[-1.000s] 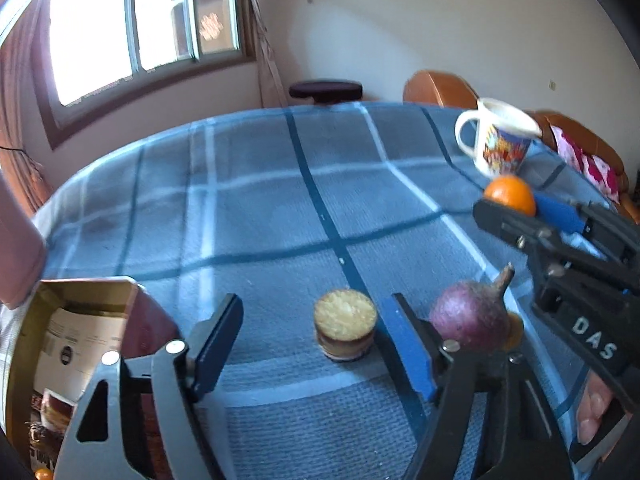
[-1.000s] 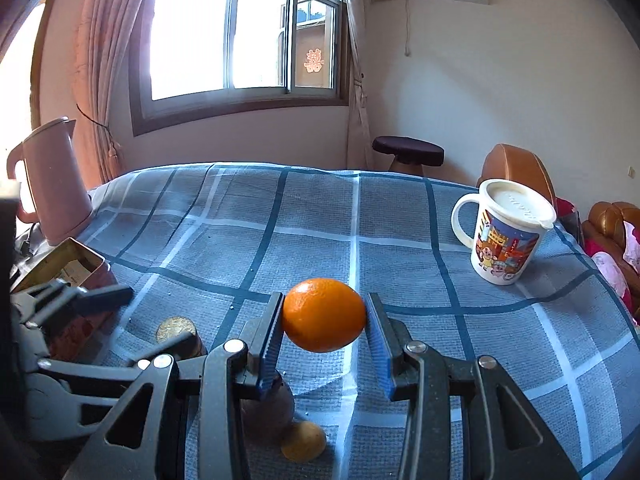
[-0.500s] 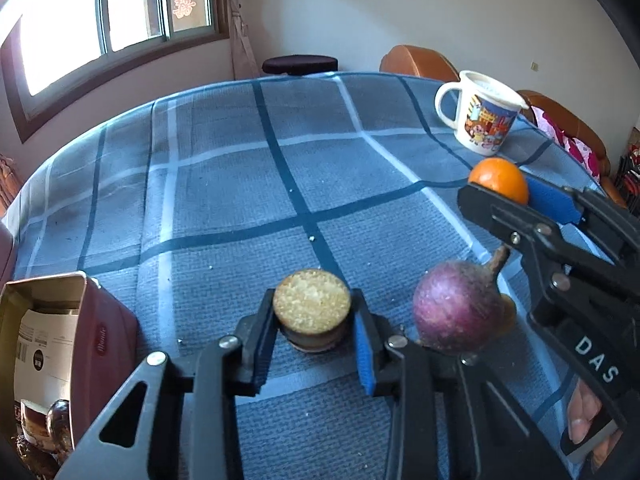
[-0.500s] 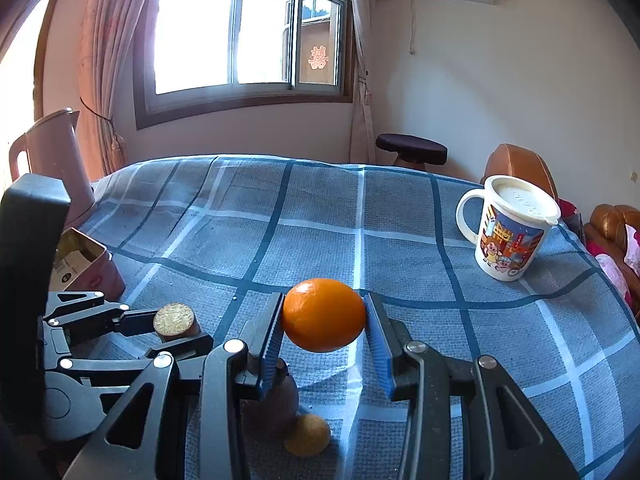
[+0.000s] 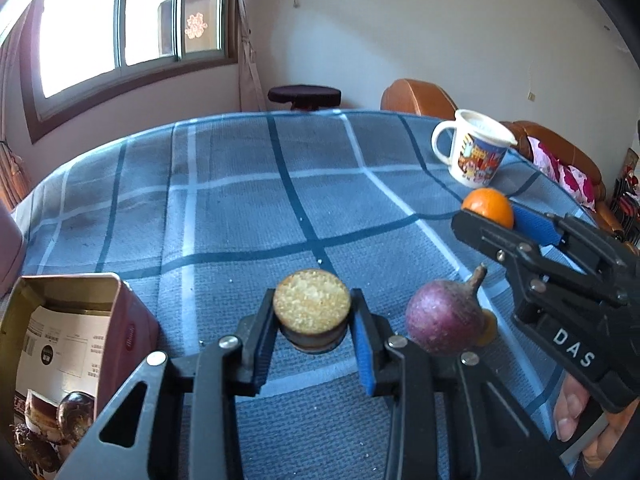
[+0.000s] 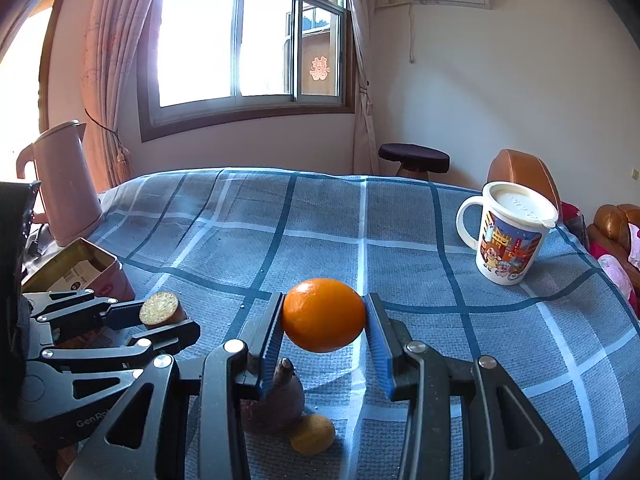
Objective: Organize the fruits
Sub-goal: 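Lift the small orange with the right tool while the left tool grasps the round cake cup, then carry the orange in the right tool while the left tool carries the cake cup toward the tin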
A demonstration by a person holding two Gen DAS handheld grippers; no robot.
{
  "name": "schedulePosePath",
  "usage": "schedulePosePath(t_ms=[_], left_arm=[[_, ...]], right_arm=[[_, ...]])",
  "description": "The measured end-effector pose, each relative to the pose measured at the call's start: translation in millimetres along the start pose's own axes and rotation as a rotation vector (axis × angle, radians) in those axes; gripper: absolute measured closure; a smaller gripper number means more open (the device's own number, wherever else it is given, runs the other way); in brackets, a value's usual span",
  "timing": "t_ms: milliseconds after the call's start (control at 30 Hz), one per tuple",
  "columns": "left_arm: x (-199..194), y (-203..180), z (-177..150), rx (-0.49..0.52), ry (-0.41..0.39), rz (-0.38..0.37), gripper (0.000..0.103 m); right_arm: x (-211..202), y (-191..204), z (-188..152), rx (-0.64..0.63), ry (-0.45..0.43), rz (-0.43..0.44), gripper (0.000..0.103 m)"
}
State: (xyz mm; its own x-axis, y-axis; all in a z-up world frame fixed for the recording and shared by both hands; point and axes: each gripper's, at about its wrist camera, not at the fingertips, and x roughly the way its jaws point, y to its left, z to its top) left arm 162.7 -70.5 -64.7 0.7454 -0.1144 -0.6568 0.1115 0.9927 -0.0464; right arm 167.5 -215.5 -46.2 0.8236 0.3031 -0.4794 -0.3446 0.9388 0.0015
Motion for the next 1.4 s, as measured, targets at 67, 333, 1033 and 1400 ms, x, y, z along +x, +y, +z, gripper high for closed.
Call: schedulePosePath(t_ms=[67, 333, 1033, 1400], left_arm=[[-3.0, -0.9, -0.1, 0.005, -0.016, 0.002, 0.067], [-14.1, 0.5, -1.5, 0.0, -0.07, 0.019, 0.067], [-37.7, -4.8, -7.7, 0.026, -0.188, 0.049, 0.067], [-48.5, -5.0, -11.6, 0.026, -0.238, 0.057, 0.067]], right_arm=[[-1.8, 1.4, -0.2, -0.004, -0.009, 0.001, 0.062], [-9.2, 3.6, -0.8, -0.005, -0.044, 0.002, 0.062], [-23.0, 8.9, -3.1, -0.021, -0.114, -0.012, 0.062], [-31.5, 16.2, -5.1, -0.043, -0.158, -0.031, 0.062]])
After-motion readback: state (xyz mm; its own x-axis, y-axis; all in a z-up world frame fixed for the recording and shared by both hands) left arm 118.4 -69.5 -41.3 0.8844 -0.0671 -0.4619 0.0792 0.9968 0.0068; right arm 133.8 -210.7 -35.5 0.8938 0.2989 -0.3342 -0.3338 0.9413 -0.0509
